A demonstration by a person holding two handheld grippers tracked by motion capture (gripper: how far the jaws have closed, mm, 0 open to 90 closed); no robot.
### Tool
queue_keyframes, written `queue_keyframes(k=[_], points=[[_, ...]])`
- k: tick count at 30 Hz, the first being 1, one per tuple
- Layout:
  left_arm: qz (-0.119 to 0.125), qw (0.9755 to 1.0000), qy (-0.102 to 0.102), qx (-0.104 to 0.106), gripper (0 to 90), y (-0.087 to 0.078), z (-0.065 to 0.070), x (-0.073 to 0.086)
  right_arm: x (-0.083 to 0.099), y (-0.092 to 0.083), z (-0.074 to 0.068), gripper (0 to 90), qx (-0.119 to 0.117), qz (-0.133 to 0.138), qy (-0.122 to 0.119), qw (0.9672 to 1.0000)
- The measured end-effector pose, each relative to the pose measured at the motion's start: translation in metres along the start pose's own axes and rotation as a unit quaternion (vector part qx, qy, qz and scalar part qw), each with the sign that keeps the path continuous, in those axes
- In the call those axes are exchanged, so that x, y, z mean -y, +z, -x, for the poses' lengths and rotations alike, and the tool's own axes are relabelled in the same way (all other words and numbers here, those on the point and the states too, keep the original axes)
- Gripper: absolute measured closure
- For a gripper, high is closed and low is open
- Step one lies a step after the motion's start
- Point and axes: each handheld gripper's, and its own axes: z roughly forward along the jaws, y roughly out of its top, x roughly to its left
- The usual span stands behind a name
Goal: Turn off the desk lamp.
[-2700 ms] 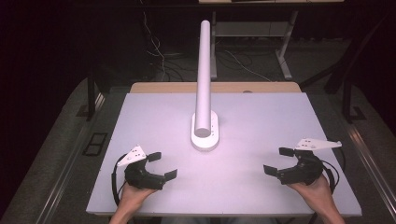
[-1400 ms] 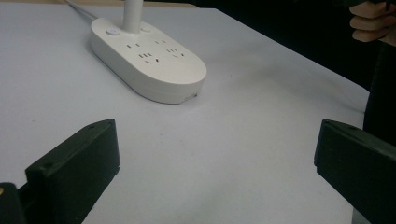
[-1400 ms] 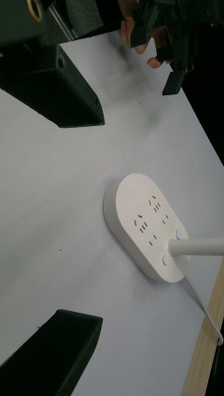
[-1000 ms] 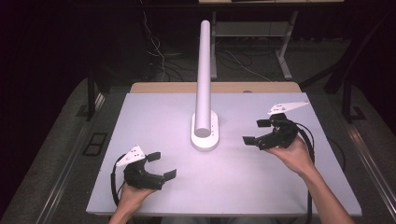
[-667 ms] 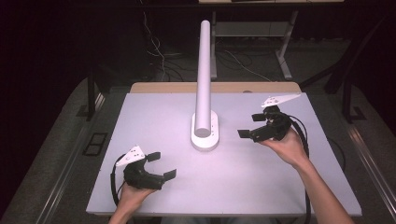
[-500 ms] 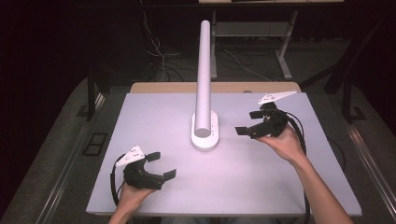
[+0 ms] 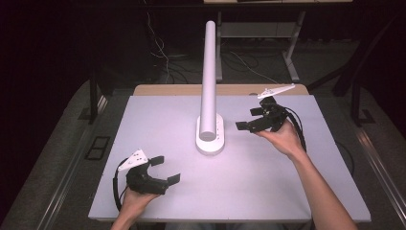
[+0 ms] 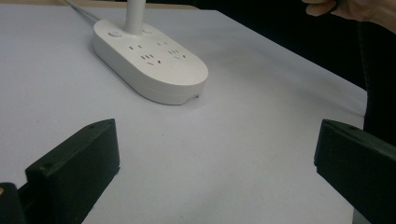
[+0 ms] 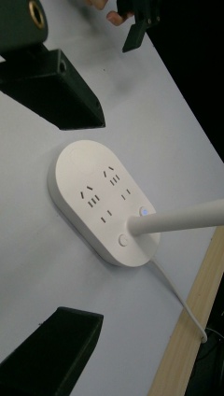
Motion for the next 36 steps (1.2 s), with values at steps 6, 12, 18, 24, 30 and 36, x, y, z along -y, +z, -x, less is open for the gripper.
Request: queue_keyframes(k=[6, 12, 18, 24, 30, 36], points=[[0.0, 1.0, 0.0, 0.0, 0.0, 0.0, 0.0, 0.0, -0.006, 0.014, 0.004, 6.0, 0.001, -0.006, 0.004, 1.0], [0.0, 1.0, 0.001, 0.001, 0.0, -0.001, -0.001, 0.0, -0.013, 0.027, 0.005, 14.8, -0.006, -0.007, 0.003, 1.0], [0.002, 1.0, 0.0, 0.001, 0.0, -0.002, -0.001, 0.0, -0.019, 0.043, 0.009, 23.9, -0.014, -0.011, 0.007, 0.9998], [0.003, 1.0, 0.002, 0.0, 0.0, -0.003, -0.002, -0.001, -0.023, 0.054, 0.013, 33.5, -0.021, -0.008, 0.014, 0.9997], [0.004, 1.0, 0.001, -0.001, 0.0, -0.004, -0.002, -0.001, -0.026, 0.064, 0.018, 41.8, -0.019, -0.006, 0.02, 0.9996], [0.006, 1.0, 0.001, -0.002, 0.0, -0.005, -0.003, -0.001, -0.025, 0.075, 0.023, 50.4, -0.018, -0.001, 0.025, 0.9995]])
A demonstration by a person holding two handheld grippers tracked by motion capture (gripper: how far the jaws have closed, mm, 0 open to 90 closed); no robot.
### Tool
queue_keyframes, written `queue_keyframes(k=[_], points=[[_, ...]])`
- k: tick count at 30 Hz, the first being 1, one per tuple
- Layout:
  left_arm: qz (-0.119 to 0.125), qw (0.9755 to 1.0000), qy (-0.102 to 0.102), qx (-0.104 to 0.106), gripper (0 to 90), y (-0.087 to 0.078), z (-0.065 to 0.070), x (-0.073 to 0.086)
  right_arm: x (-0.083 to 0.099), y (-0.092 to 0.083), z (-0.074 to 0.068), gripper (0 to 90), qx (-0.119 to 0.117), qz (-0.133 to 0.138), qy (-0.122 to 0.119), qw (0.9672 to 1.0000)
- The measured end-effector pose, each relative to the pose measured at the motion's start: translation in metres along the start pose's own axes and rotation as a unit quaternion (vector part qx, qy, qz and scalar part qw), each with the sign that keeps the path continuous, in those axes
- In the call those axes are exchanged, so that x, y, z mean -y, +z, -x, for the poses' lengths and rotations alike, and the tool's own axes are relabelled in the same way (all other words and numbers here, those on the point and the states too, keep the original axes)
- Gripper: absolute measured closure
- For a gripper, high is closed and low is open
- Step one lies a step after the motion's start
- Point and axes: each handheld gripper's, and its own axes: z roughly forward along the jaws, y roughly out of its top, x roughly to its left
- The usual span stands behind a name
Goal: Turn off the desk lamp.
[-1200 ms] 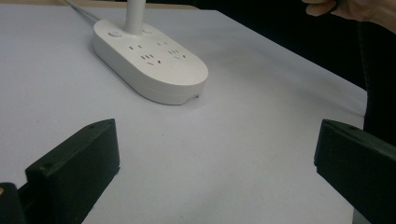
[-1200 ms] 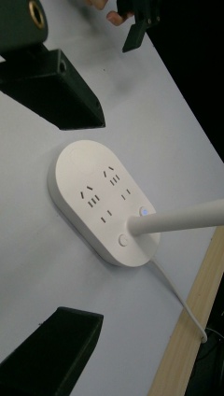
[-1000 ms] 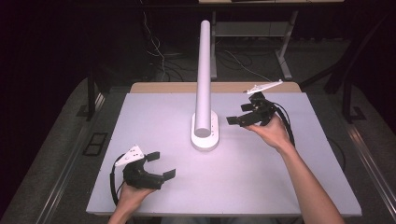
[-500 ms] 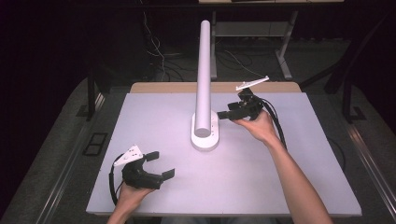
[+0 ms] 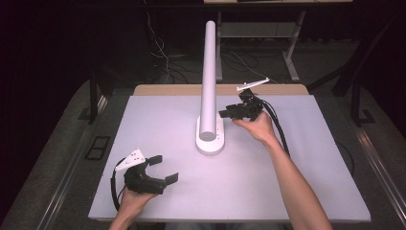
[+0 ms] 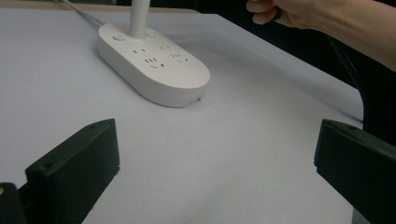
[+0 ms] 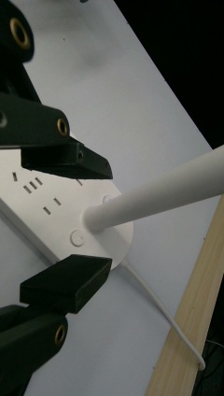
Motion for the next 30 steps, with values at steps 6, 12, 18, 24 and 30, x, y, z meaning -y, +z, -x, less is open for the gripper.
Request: queue_keyframes(k=[6, 12, 18, 24, 30], points=[[0.001, 1.0, 0.0, 0.001, 0.0, 0.0, 0.0, 0.0, 0.002, 0.008, 0.006, 62.8, 0.003, 0.004, 0.01, 0.9999], [0.001, 1.0, -0.001, 0.001, 0.0, 0.0, 0.0, 0.0, 0.005, 0.019, 0.012, 80.6, 0.003, 0.003, 0.017, 0.9999], [0.003, 1.0, -0.002, 0.002, 0.0, -0.001, -0.001, 0.0, 0.006, 0.03, 0.016, 89.9, 0.006, 0.001, 0.021, 0.9998], [0.005, 1.0, -0.004, 0.002, 0.0, -0.001, -0.001, 0.0, 0.008, 0.042, 0.018, 90.0, 0.009, -0.005, 0.018, 0.9998], [0.005, 1.0, -0.004, 0.002, 0.0, -0.002, -0.001, 0.0, 0.015, 0.055, 0.021, 90.0, 0.01, -0.022, 0.02, 0.9995]])
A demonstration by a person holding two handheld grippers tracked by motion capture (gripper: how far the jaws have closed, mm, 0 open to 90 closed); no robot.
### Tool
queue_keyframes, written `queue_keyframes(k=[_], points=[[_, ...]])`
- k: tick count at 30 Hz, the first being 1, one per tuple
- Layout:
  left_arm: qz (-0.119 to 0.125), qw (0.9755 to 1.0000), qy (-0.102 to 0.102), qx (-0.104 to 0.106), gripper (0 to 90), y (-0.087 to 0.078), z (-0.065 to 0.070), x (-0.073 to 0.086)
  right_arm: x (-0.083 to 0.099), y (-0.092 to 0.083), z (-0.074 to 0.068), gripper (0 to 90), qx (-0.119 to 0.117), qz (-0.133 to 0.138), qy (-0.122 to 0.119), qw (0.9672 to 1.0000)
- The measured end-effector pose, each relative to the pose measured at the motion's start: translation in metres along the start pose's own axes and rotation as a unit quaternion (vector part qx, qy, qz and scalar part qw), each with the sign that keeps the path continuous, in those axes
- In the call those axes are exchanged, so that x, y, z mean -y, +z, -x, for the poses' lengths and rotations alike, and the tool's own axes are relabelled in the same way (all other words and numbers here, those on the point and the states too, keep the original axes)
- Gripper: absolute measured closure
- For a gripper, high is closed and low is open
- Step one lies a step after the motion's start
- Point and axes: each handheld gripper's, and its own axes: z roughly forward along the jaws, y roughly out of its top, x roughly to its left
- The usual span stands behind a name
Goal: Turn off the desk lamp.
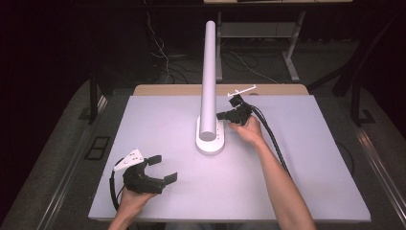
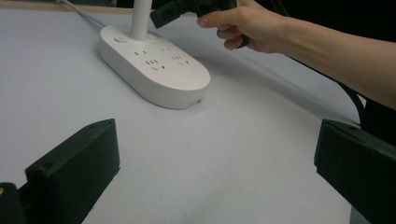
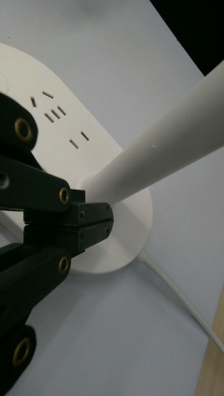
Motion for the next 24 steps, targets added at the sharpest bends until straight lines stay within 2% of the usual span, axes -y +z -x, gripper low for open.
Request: queue_keyframes(k=[6, 9, 12, 15, 18, 24], points=[[0.0, 1.0, 0.0, 0.0, 0.0, 0.0, -0.0003, -0.0001, 0.0036, 0.0085, 0.0018, 90.0, 0.002, -0.008, 0.006, 1.0], [0.0, 1.0, 0.0, 0.0, 0.0, -0.0001, -0.0005, -0.0001, 0.0044, 0.0102, 0.0037, 90.0, -0.002, -0.001, 0.012, 0.9999], [0.0, 1.0, 0.0, 0.0, 0.0, -0.0001, -0.0006, -0.0001, 0.0042, 0.0104, 0.0033, 90.0, 0.007, -0.001, 0.002, 1.0], [-0.001, 1.0, 0.001, 0.001, 0.0, -0.0002, -0.0004, -0.0001, 0.0048, 0.0098, 0.0047, 90.0, 0.004, -0.002, 0.01, 0.9999], [-0.001, 1.0, 0.001, 0.001, 0.0, 0.0, 0.0002, -0.0001, 0.0042, 0.0097, 0.0009, 90.0, 0.017, -0.008, -0.007, 0.9998], [0.0, 1.0, 0.001, 0.003, 0.0, 0.0004, 0.0012, -0.0001, 0.0045, 0.0111, -0.0021, 90.0, 0.029, -0.009, -0.015, 0.9994]])
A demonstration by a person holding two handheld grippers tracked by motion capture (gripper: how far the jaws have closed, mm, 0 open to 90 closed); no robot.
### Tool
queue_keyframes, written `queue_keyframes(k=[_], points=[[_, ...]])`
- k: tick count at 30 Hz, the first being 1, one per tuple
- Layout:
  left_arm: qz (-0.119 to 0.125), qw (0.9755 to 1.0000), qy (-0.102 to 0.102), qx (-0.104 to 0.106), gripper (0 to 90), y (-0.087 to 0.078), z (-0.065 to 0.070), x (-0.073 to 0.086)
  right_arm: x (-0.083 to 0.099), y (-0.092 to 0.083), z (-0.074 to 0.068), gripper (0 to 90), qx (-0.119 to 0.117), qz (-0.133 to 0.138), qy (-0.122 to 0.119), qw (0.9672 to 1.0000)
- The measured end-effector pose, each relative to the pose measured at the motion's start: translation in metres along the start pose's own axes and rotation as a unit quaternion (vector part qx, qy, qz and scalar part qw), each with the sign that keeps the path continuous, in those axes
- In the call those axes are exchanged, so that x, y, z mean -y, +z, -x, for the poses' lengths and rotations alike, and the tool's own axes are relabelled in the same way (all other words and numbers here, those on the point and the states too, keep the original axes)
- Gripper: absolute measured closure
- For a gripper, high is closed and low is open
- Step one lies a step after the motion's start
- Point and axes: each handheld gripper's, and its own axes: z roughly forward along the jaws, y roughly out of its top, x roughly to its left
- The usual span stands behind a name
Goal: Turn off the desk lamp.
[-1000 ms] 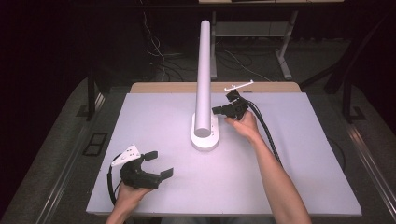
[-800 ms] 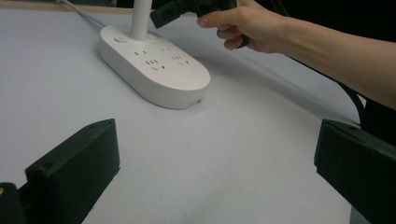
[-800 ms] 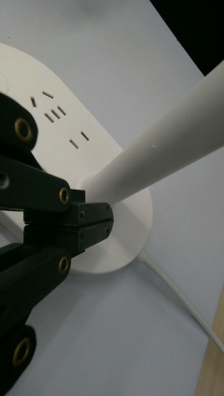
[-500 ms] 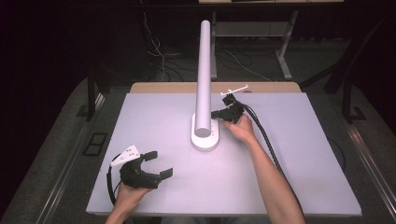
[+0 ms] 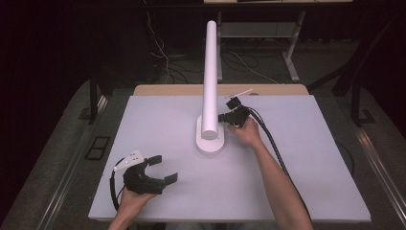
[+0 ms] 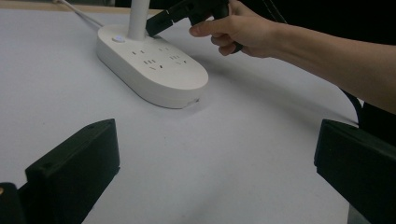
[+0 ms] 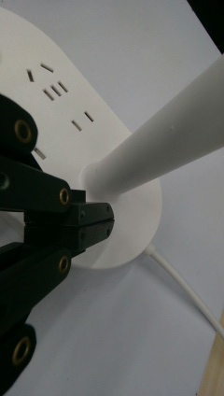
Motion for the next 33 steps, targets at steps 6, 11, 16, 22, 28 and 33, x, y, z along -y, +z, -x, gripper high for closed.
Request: queue_keyframes(k=[6, 11, 16, 22, 28, 33], points=[[0.0, 1.0, -0.004, 0.0, 0.0, 0.0011, -0.0022, 0.0, -0.0011, 0.0004, -0.0039, 90.0, 0.011, 0.002, 0.0, 0.9999], [-0.001, 1.0, -0.004, 0.0, 0.0, 0.0013, -0.0024, 0.0001, -0.0022, -0.0007, -0.0041, 90.0, 0.008, 0.002, 0.0, 1.0], [-0.003, 1.0, -0.003, 0.0, 0.0, 0.0019, -0.0019, 0.0, -0.0024, 0.0005, -0.006, 90.0, 0.005, -0.001, -0.001, 1.0], [-0.001, 1.0, -0.003, 0.001, 0.0, -0.0002, -0.0003, 0.0007, 0.0003, 0.0019, -0.0053, 90.0, 0.005, 0.006, 0.004, 1.0], [-0.001, 1.0, -0.003, 0.001, 0.0, -0.0002, -0.0019, 0.0004, -0.0003, 0.0012, -0.0094, 90.0, 0.017, 0.004, 0.0, 0.9998], [-0.002, 1.0, -0.006, 0.0, 0.0, 0.0011, -0.0024, 0.0003, -0.0016, 0.0008, -0.0092, 90.0, 0.015, 0.006, -0.003, 0.9999]])
